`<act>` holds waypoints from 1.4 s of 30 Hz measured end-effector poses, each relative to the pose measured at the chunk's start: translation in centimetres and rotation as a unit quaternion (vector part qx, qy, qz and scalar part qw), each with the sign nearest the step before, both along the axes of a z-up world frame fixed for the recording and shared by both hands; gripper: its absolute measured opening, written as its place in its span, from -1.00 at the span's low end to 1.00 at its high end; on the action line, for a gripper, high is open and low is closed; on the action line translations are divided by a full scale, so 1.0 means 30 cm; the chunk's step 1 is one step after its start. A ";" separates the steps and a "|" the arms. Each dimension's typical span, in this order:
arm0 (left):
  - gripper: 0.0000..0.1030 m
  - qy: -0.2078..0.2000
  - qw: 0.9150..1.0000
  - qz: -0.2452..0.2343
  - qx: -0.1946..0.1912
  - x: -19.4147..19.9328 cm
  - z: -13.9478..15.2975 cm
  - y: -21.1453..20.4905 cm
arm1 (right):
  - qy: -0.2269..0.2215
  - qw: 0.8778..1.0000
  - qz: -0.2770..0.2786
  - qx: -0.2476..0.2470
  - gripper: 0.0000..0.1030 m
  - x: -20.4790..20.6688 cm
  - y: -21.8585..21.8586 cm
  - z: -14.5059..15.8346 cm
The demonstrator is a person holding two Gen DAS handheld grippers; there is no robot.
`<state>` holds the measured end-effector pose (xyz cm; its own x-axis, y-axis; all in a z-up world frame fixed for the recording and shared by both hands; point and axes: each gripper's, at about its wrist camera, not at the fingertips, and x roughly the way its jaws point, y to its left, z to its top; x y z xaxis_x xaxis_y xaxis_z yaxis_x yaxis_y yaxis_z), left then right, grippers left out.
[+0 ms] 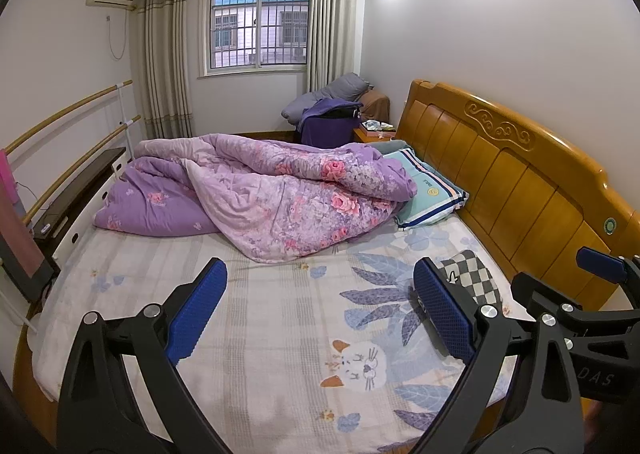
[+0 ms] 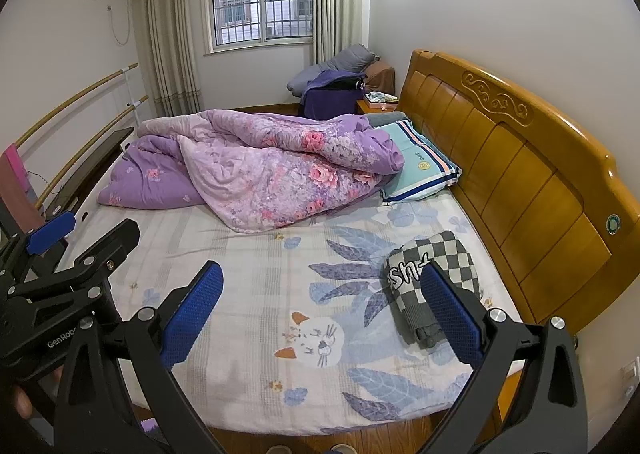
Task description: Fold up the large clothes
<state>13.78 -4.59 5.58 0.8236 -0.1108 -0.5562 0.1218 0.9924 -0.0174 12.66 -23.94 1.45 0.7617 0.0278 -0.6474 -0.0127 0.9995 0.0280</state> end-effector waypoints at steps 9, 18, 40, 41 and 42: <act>0.84 0.001 1.000 -0.001 0.001 0.000 0.001 0.001 | 0.001 1.000 0.000 0.001 0.85 0.001 -0.003 0.001; 0.84 0.001 1.000 -0.001 0.001 -0.001 0.000 0.000 | 0.001 1.000 -0.001 0.001 0.85 0.000 -0.010 0.001; 0.84 0.002 1.000 -0.002 0.001 -0.015 -0.007 -0.010 | 0.003 1.000 -0.005 0.004 0.85 -0.047 -0.009 -0.014; 0.84 0.003 1.000 -0.002 0.002 -0.014 -0.007 -0.010 | 0.002 1.000 -0.005 0.003 0.85 -0.041 -0.012 -0.012; 0.84 0.003 1.000 -0.002 0.002 -0.015 -0.006 -0.010 | 0.003 1.000 -0.005 0.002 0.85 -0.039 -0.013 -0.012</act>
